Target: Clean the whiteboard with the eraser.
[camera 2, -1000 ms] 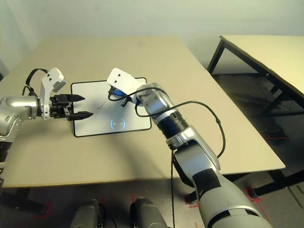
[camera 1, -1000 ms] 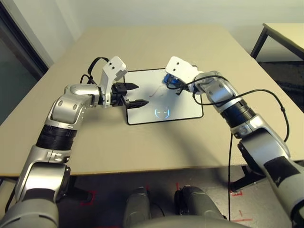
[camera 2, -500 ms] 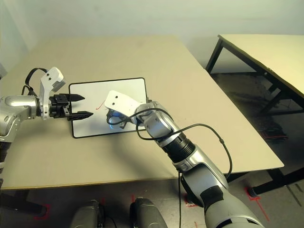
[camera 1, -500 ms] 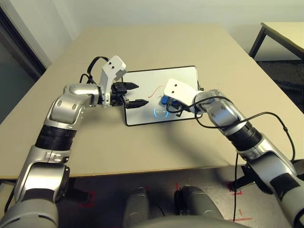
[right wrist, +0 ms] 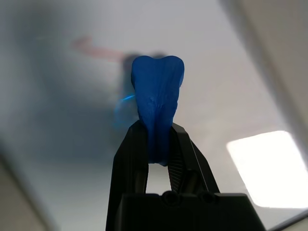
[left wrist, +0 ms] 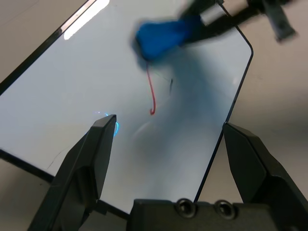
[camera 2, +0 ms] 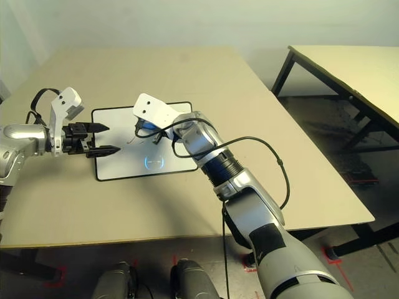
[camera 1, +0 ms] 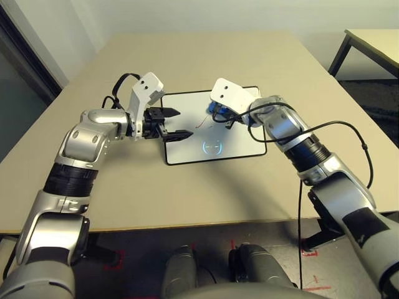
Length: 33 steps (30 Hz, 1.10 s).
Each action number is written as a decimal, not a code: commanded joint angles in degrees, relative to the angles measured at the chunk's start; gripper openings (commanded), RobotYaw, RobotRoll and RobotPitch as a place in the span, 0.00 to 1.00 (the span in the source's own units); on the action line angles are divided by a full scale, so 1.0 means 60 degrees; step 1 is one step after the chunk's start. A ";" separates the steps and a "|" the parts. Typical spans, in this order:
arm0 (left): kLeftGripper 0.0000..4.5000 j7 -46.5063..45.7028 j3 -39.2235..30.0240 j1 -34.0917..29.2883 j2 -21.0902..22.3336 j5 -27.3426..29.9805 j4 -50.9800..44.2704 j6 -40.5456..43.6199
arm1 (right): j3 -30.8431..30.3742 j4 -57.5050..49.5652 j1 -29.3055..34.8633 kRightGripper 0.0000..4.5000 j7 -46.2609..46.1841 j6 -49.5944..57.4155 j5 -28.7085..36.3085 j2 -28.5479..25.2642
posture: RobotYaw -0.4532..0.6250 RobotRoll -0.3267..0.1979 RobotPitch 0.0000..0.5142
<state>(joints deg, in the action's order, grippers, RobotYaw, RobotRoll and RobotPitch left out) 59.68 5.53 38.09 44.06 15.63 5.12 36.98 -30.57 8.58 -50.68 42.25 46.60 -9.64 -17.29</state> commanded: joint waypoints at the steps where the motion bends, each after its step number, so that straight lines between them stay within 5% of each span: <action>1: 1.00 0.0011 -0.0051 0.0077 0.0086 -0.0050 0.0074 0.0044 | -0.0460 -0.1003 0.0297 0.13 0.0383 0.0638 -0.0060 -0.0190 | 0.41 0.62 0.03; 6: 1.00 0.0022 -0.0029 0.0164 0.0091 -0.0066 0.0132 0.0054 | -0.0351 -0.0268 0.0004 0.13 0.0201 0.0422 -0.0106 -0.0027 | 0.40 0.62 0.03; 14: 1.00 0.0039 0.0015 0.0219 0.0121 -0.0105 0.0125 0.0100 | 0.0675 0.3655 -0.1948 0.13 -0.0924 -0.1612 -0.0169 0.0651 | 0.41 0.62 0.02; 27: 1.00 0.0018 -0.0041 0.0143 0.0182 -0.0072 0.0018 0.0185 | -0.0447 -0.0395 0.0341 0.13 0.0454 0.0315 -0.0436 -0.0150 | 0.40 0.62 0.03; 33: 1.00 0.0078 0.0017 0.0193 0.0146 -0.0077 0.0084 0.0146 | 0.0140 0.1493 -0.0611 0.13 -0.0146 -0.0374 -0.0463 0.0198 | 0.40 0.62 0.03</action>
<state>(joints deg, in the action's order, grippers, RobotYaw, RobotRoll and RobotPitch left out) 59.92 5.38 39.16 44.70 15.47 5.50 37.69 -32.08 13.34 -52.28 43.66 45.79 -11.76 -16.31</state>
